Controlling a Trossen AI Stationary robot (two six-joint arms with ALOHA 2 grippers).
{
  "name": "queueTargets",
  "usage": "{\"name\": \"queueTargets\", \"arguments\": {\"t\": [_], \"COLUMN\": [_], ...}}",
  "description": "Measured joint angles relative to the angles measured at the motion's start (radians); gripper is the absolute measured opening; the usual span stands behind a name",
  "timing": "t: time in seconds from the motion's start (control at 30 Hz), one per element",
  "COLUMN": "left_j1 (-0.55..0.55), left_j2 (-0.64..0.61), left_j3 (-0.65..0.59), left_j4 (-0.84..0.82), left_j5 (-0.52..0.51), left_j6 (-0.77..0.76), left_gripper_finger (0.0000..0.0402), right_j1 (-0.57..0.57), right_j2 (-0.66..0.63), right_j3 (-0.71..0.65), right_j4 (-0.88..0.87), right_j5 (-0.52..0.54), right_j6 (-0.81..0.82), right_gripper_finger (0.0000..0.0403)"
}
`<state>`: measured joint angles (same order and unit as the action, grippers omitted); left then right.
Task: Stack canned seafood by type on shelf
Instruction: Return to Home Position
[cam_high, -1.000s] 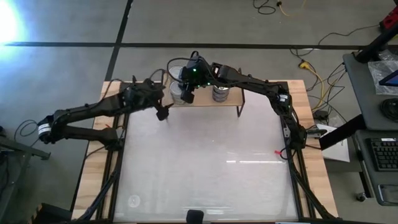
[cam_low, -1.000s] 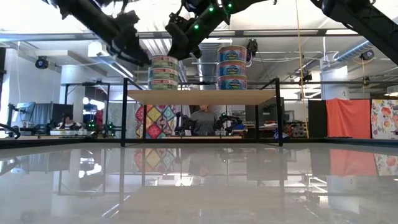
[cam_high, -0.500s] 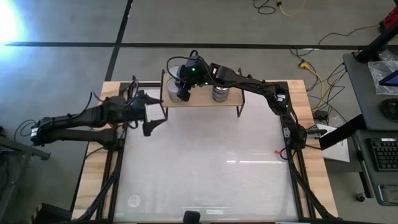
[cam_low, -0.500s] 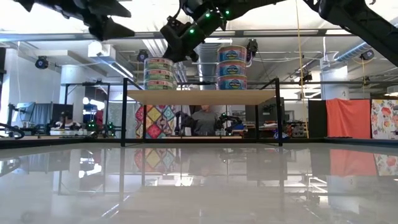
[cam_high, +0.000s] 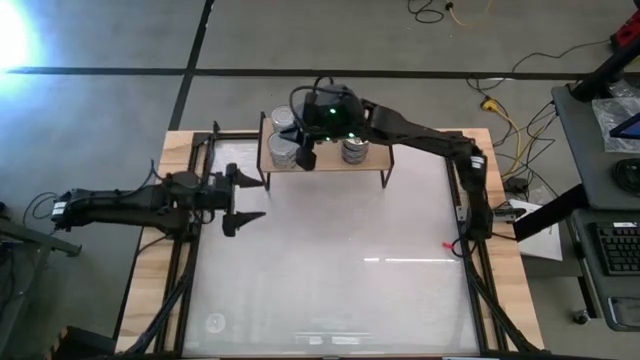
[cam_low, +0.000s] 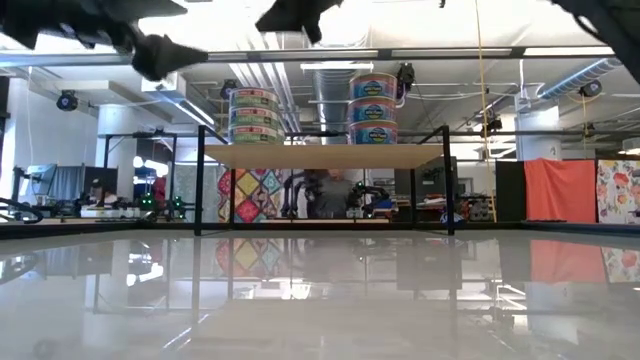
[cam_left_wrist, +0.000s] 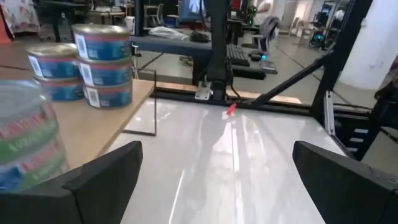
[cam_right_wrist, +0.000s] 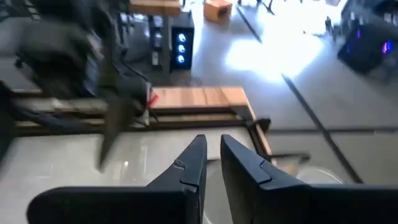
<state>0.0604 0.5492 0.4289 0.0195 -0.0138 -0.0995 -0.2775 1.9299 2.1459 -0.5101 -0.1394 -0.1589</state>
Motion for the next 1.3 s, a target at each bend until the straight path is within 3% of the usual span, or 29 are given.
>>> {"name": "queueTargets", "arguments": {"t": [0.23, 0.4, 0.47, 0.63, 0.8, 0.93, 1.1, 1.3], "left_j1": [-0.121, -0.268, -0.319, -0.367, -0.360, -0.325, -0.279, -0.261], "left_j2": [0.052, 0.125, 0.152, 0.221, 0.298, 0.362, 0.435, 0.360], "left_j3": [-0.118, -0.144, -0.146, -0.146, -0.168, -0.194, -0.198, -0.198], "left_j4": [0.194, 0.229, 0.230, 0.309, 0.414, 0.543, 0.610, 0.597], "left_j5": [-0.105, -0.353, -0.409, -0.412, -0.413, -0.321, -0.316, -0.260], "left_j6": [-0.073, -0.098, -0.101, -0.101, -0.083, -0.077, -0.045, -0.028], "left_gripper_finger": [0.0400, 0.0400, 0.0400, 0.0400, 0.0400, 0.0394, 0.0378, 0.0356], "right_j1": [0.089, 0.176, 0.203, 0.223, 0.217, 0.174, 0.160, 0.168], "right_j2": [-0.192, -0.402, -0.485, -0.723, -0.943, -1.108, -1.334, -1.706], "right_j3": [-0.204, -0.579, -0.745, -1.084, -1.340, -1.500, -1.660, -1.845], "right_j4": [0.061, 0.332, 0.436, 0.610, 0.612, 0.616, 0.586, 0.606], "right_j5": [-0.034, -0.052, -0.056, -0.030, 0.076, 0.088, 0.087, 0.088], "right_j6": [-0.029, -0.018, 0.005, 0.075, 0.163, 0.222, 0.245, 0.229], "right_gripper_finger": [0.0038, 0.0038, 0.0038, 0.0038, 0.0038, 0.0038, 0.0038, 0.0038]}}
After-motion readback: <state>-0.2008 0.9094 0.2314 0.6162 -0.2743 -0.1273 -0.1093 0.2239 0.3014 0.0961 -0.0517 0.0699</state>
